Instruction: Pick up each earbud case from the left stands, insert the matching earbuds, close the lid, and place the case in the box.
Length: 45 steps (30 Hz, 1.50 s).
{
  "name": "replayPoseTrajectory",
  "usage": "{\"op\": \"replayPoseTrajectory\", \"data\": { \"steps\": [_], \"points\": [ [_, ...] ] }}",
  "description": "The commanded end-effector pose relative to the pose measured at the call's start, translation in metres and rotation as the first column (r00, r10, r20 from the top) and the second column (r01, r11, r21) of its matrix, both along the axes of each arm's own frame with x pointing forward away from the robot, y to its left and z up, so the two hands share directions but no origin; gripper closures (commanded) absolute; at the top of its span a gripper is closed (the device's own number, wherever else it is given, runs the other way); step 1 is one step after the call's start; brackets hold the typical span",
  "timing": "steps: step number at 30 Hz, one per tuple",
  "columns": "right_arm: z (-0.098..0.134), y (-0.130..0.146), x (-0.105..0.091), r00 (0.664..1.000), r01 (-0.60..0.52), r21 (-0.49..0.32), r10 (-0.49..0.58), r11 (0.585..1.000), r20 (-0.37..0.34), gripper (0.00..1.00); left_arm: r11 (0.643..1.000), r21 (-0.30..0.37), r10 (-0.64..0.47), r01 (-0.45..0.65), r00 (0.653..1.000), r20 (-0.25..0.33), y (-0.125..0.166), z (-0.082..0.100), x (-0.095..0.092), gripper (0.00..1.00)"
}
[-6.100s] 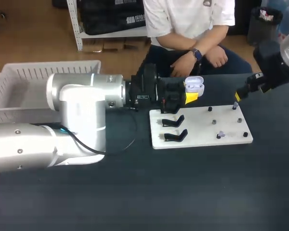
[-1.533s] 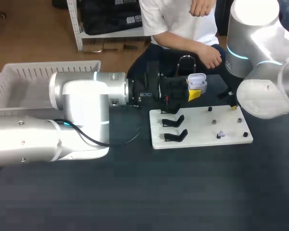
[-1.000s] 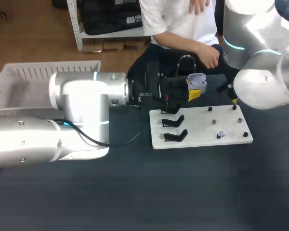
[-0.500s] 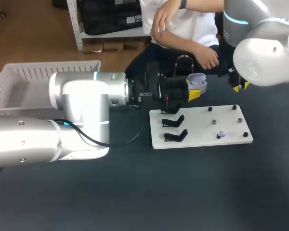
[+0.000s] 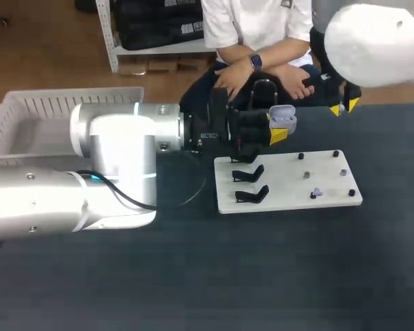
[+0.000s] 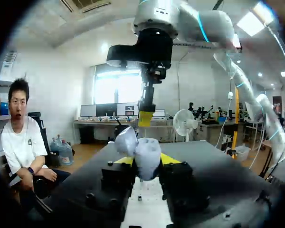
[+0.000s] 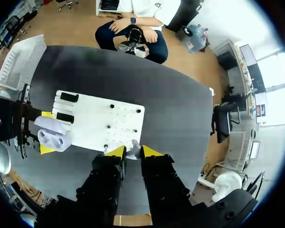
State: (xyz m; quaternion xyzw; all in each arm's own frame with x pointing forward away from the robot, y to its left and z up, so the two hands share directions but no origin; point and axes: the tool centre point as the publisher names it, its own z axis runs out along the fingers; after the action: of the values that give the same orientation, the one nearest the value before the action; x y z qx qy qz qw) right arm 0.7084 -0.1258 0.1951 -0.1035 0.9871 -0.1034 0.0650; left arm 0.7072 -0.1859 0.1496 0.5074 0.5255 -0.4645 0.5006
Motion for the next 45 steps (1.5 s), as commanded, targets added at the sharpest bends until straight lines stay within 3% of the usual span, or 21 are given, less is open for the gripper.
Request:
{"op": "replayPoseTrajectory", "data": {
  "steps": [1, 4, 19, 20, 25, 31, 37, 38, 45],
  "points": [
    [0.018, 0.007, -0.017, 0.999, 0.033, -0.022, -0.033, 0.999, 0.014, 1.00, 1.000, -0.007, 0.007, -0.007, 1.000, 0.005, 0.000, -0.001, -0.002, 1.00],
    [0.026, 0.010, -0.024, 0.998, 0.057, -0.017, -0.057, 0.998, 0.024, 1.00, 1.000, -0.007, 0.007, -0.007, 1.000, 0.005, 0.000, -0.001, -0.002, 1.00],
    [0.026, 0.010, -0.024, 0.998, 0.057, -0.017, -0.057, 0.998, 0.024, 1.00, 1.000, -0.007, 0.007, -0.007, 1.000, 0.005, 0.000, -0.001, -0.002, 1.00],
    [0.024, 0.009, -0.022, 0.994, 0.113, -0.045, -0.112, 0.993, 0.013, 1.00, 1.000, -0.007, 0.007, -0.007, 1.000, 0.005, 0.000, -0.001, -0.002, 1.00],
    [0.036, 0.028, -0.023, 0.944, 0.321, -0.007, -0.319, 0.947, 0.078, 1.00, 1.000, -0.007, 0.007, -0.007, 1.000, 0.005, 0.000, -0.001, -0.002, 1.00],
    [0.054, 0.050, -0.032, 0.869, 0.475, 0.018, -0.472, 0.880, 0.149, 1.00, 1.000, -0.007, 0.007, -0.007, 1.000, 0.005, 0.000, -0.001, -0.002, 1.00],
    [0.058, 0.059, -0.043, 0.821, 0.544, 0.115, -0.556, 0.831, 0.129, 1.00, 1.000, -0.007, 0.007, -0.007, 1.000, 0.005, 0.000, -0.001, -0.002, 1.00],
    [0.059, 0.060, -0.046, 0.792, 0.585, 0.126, -0.598, 0.801, 0.123, 1.00, 1.000, -0.007, 0.007, -0.007, 1.000, 0.005, 0.000, -0.001, -0.002, 1.00],
    [0.062, 0.069, -0.057, 0.748, 0.626, 0.208, -0.654, 0.752, 0.111, 1.00, 1.000, -0.007, 0.007, -0.007, 1.000, 0.005, 0.000, -0.001, -0.002, 1.00]
  ]
}}
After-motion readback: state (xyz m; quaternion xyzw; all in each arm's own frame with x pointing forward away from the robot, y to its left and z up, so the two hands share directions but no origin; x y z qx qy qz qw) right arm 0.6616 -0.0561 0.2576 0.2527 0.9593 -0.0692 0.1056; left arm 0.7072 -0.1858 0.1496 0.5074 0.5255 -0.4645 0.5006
